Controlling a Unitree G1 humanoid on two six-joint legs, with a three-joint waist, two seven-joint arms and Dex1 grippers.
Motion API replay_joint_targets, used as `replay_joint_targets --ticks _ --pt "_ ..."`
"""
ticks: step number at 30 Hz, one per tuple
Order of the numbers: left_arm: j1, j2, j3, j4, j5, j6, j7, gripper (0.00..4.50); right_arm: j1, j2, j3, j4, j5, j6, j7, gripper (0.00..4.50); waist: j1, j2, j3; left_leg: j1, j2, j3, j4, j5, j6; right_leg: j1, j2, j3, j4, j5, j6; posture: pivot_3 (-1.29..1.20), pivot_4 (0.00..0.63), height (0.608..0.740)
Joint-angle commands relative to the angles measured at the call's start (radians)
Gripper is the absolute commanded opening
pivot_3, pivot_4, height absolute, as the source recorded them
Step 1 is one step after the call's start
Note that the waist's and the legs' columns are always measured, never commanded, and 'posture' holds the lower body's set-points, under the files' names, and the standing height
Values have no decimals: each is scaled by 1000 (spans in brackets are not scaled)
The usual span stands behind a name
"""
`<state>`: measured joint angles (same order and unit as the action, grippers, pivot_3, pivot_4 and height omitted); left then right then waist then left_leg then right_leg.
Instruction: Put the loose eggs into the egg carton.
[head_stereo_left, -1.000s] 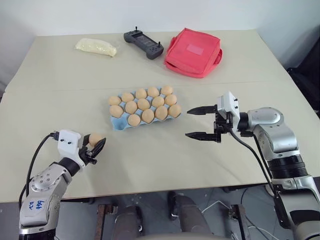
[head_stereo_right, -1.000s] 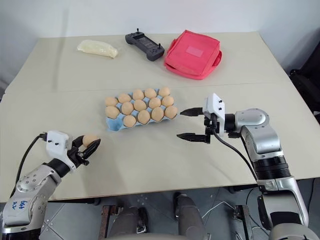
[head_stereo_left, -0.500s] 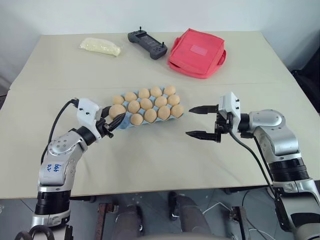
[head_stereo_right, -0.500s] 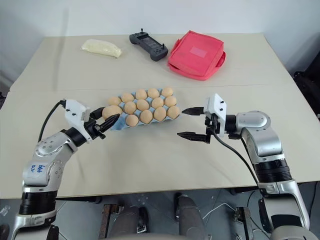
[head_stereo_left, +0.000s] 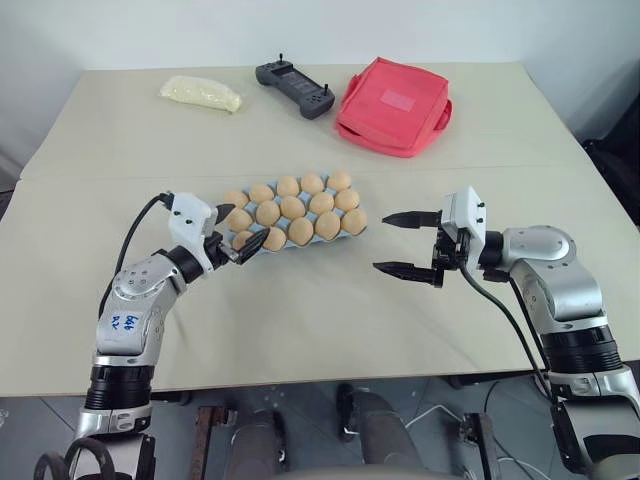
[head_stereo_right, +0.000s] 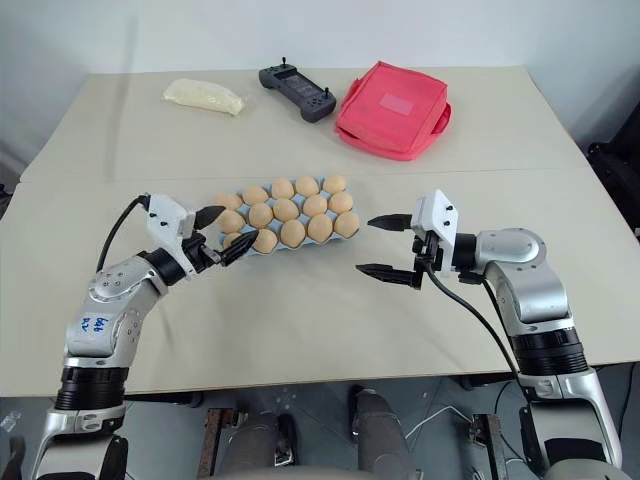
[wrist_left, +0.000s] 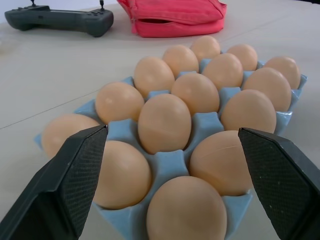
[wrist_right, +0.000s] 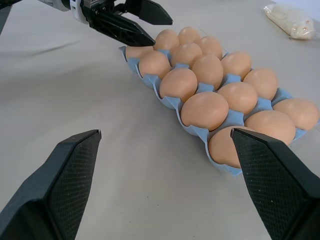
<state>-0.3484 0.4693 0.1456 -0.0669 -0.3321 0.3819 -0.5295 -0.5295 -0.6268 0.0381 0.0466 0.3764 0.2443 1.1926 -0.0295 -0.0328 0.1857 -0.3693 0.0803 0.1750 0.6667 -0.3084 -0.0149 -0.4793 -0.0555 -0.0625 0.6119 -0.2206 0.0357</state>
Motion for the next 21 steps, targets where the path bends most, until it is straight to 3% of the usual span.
replay_joint_targets --ticks 1,11,21 --pt "22 47 88 -85 -81 32 -38 4461 2 -18 -34 -24 18 -6 0 4366 -1 0 0 0 0 0 0 0 0 0 0 0 0 0 0 0 150 740" --pt "217 215 275 -99 -124 -108 -219 4461 -11 -46 -61 84 18 -50 40 4366 1 0 0 0 0 0 0 0 0 0 -1 0 -1 0 -1 0 150 740" --pt "279 191 316 -147 -136 -130 -194 4461 34 -27 -99 112 48 -95 38 4366 1 0 0 0 1 0 -1 0 0 0 -1 -1 -1 -1 -1 0 150 740"
